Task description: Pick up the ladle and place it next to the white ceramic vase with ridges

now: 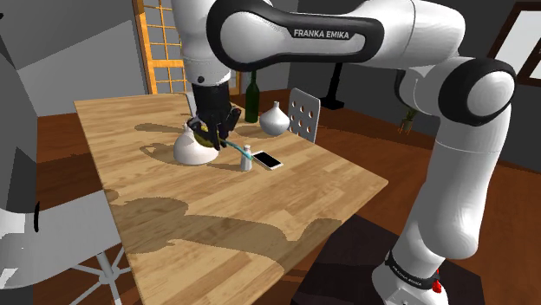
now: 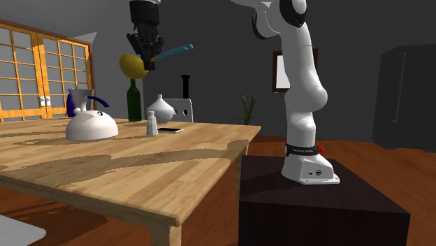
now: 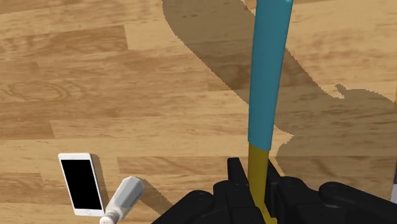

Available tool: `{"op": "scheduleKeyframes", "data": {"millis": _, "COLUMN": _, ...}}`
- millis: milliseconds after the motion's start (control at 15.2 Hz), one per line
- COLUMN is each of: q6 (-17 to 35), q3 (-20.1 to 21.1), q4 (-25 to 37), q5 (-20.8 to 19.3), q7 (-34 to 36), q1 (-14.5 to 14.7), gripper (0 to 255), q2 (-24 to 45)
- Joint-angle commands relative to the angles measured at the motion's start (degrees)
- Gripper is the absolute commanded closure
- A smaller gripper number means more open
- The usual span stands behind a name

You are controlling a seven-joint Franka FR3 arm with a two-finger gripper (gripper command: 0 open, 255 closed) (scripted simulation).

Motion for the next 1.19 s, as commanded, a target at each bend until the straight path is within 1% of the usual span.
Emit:
{"op": "scheduleKeyframes", "data": {"millis": 0, "q6": 0.68, "q3": -0.73, "q4": -1.84, "q5": 0.92, "q7": -2.21, "q1": -1.69, "gripper": 255, "q2": -1.86}}
{"op": "scheduleKeyframes", "data": {"millis": 264, "q6": 3.35, "q3": -3.2, "q4": -7.53, "q5": 3.22, "q7": -8.26, "q1": -5.86, "gripper": 255, "q2": -6.73}}
{"op": "scheduleKeyframes", "data": {"millis": 528, "q6": 5.5, "q3": -6.07, "q4": -11.76, "q5": 4.75, "q7": -14.26, "q1": -9.25, "gripper": 255, "q2": -10.38}}
{"op": "scheduleKeyframes", "data": {"millis": 792, "q6": 7.27, "q3": -9.09, "q4": -14.72, "q5": 5.62, "q7": -20.1, "q1": -12.21, "gripper": 255, "q2": -12.85}}
{"op": "scheduleKeyframes", "data": {"millis": 1122, "q6": 9.11, "q3": -12.88, "q4": -16.78, "q5": 6.02, "q7": -27.12, "q1": -15.58, "gripper": 255, "q2": -14.4}}
